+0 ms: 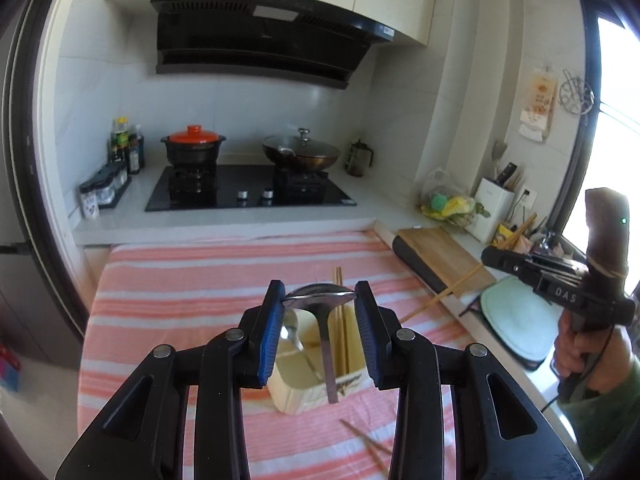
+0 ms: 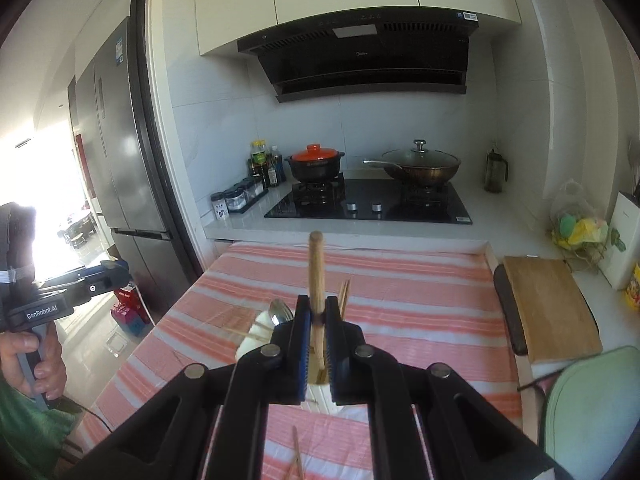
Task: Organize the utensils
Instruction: 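Lower spoon into basket with left gripper while right gripper drops the chopstick inside, then move both open grippers back toward the two chopsticks on the cloth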
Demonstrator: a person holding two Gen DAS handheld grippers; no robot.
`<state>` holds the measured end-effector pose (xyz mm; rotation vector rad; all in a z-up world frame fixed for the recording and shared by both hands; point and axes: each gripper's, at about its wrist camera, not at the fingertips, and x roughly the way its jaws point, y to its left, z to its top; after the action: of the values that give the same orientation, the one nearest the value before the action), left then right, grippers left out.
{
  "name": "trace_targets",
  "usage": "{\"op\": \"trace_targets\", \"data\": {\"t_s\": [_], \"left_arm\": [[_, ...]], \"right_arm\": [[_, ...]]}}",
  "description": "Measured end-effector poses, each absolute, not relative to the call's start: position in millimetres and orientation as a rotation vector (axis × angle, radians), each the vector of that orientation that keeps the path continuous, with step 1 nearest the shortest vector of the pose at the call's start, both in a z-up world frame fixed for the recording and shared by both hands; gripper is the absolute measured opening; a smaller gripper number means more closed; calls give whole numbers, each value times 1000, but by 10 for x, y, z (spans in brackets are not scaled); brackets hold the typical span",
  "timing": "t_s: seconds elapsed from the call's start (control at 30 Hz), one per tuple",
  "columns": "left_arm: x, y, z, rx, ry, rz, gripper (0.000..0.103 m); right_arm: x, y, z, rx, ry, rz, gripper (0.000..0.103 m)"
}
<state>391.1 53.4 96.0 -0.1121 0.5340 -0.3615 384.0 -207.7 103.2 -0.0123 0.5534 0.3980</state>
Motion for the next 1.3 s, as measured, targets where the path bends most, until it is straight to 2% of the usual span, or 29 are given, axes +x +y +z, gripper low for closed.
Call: {"op": "trace_targets", "data": {"t_s": [0.13, 0.37, 0.5, 0.57, 0.6, 0.7, 0.77, 0.83, 0.9, 0.97, 1.07, 1.2, 1.3], "left_arm": [[4371, 363, 746, -96, 601, -341, 36], [4902, 162, 94, -69, 782, -319, 36], [5056, 148, -179, -95, 857, -283, 37], [5026, 200, -224, -129, 863, -275, 42], [4987, 234, -213, -141, 858, -279, 51], [4663, 368, -88, -125, 806, -289, 69], [4351, 479, -29, -92, 788, -299, 76], [4035, 573, -6, -45, 793, -307, 82], [3642, 651, -55, 4, 804, -308, 90], [3287, 688, -189, 15, 825, -311, 94], [2863, 665, -506, -75, 861, -313, 95], [2424, 473, -982, -242, 887, -314, 95], [2293, 255, -1238, -257, 924, -304, 95]], "right_arm": [[4295, -1894, 792, -20, 657, 425, 7], [5003, -1532, -89, -62, 985, 459, 7], [5223, -1386, -446, -66, 1041, 479, 11], [5249, -1376, -466, -41, 1015, 482, 22], [5214, -1402, -417, -16, 985, 488, 30], [4925, -1535, -116, -11, 865, 490, 32], [4607, -1642, 120, -62, 785, 490, 36], [4179, -1821, 249, -125, 719, 492, 51], [3726, -2023, 264, -196, 673, 476, 57], [3274, -2223, 148, -273, 633, 407, 57], [2606, -2437, -251, -300, 583, 247, 57], [1873, -2610, -965, -114, 641, 130, 57], [1463, -2679, -1373, 8, 683, 86, 57]]}}
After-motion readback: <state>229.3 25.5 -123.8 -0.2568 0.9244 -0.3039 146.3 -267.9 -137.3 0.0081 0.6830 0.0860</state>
